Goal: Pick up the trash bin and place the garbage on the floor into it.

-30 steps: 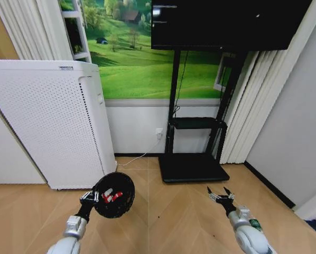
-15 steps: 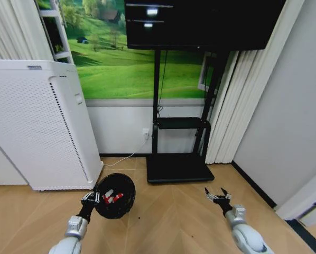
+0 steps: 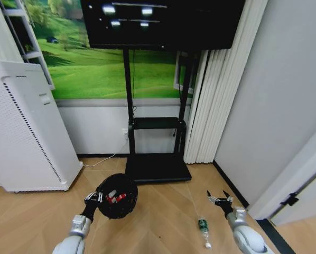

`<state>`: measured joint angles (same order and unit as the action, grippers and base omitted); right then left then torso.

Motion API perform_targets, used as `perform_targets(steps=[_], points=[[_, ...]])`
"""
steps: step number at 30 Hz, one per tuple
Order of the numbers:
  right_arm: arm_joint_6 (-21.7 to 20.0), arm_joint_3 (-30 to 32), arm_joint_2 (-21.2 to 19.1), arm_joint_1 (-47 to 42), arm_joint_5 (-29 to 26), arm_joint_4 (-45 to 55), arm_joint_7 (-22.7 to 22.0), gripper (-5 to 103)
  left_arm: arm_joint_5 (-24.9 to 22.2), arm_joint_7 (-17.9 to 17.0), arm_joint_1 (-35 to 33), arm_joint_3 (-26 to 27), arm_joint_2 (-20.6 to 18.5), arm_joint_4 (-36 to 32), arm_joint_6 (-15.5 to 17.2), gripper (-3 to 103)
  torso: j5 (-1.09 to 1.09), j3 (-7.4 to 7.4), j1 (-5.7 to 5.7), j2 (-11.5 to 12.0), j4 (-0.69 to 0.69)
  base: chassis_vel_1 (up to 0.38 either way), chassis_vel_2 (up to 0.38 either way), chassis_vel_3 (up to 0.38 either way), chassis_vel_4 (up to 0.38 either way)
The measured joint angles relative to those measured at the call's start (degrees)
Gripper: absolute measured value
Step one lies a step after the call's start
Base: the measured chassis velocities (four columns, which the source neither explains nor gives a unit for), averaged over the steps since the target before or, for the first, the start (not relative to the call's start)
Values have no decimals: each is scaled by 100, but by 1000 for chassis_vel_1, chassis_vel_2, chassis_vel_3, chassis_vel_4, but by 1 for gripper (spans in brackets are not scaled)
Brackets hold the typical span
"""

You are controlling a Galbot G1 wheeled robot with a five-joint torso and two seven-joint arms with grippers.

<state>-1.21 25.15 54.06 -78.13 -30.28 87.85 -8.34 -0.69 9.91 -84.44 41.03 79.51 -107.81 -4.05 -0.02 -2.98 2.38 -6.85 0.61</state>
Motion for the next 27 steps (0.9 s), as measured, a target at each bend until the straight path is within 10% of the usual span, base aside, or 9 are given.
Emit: perform_targets(steps=[27], points=[[-689,-1388,279,525,-226,-1518,-491,100,126,5,171,-224,-20,534,-71,6,2,0,0,-1,5,21,18,-22,-12]])
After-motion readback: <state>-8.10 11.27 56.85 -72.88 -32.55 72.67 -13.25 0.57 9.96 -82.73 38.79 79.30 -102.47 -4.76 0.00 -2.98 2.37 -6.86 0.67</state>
